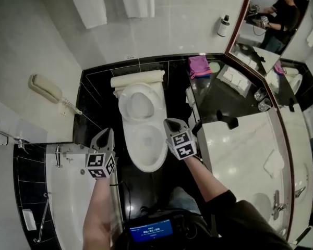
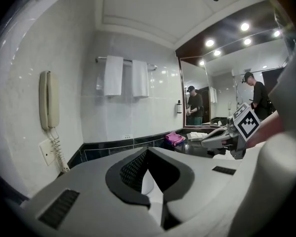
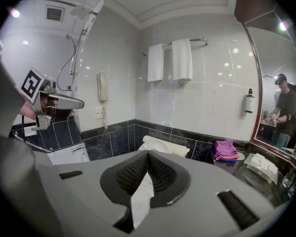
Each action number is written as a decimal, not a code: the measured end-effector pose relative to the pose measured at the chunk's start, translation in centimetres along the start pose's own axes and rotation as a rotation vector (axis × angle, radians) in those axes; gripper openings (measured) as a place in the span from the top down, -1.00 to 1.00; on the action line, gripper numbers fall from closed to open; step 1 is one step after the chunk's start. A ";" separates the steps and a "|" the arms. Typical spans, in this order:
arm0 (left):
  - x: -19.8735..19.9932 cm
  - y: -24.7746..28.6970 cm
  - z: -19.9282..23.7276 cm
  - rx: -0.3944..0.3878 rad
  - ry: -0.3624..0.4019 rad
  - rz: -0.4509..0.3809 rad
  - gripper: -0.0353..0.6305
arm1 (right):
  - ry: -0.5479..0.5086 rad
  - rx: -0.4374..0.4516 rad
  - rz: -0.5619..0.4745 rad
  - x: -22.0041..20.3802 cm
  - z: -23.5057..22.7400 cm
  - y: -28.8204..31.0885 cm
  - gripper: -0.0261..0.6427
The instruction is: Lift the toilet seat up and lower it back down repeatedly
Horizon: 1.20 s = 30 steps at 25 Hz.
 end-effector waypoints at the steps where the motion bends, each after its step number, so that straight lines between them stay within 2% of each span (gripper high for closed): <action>1: -0.3 -1.0 -0.2 -0.010 0.003 0.000 0.89 | 0.004 -0.007 -0.001 -0.3 0.7 -1.0 0.86; 7: -3.2 -6.7 -1.5 -0.066 -0.013 0.015 0.89 | -0.015 -0.028 0.006 -2.0 5.6 -5.8 0.86; 16: -4.7 -12.9 -4.0 -0.076 -0.018 0.008 0.89 | -0.027 -0.034 0.009 -4.2 10.6 -12.2 0.86; 23: -5.3 -14.6 -4.7 -0.041 -0.008 0.006 0.89 | -0.023 -0.035 0.013 -5.2 11.0 -13.6 0.86; 30: -4.9 -13.0 -4.8 -0.034 -0.028 0.008 0.89 | -0.050 -0.013 0.038 -5.8 9.8 -12.2 0.86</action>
Point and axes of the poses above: the fingertips, and each gripper's own axes: y forward along the fingers, z to its left, x out of its top, the point moved 2 cm from there along -y, backward along the fingers, and after that the axes turned 3 degrees about -x, right-handed, at the moved point
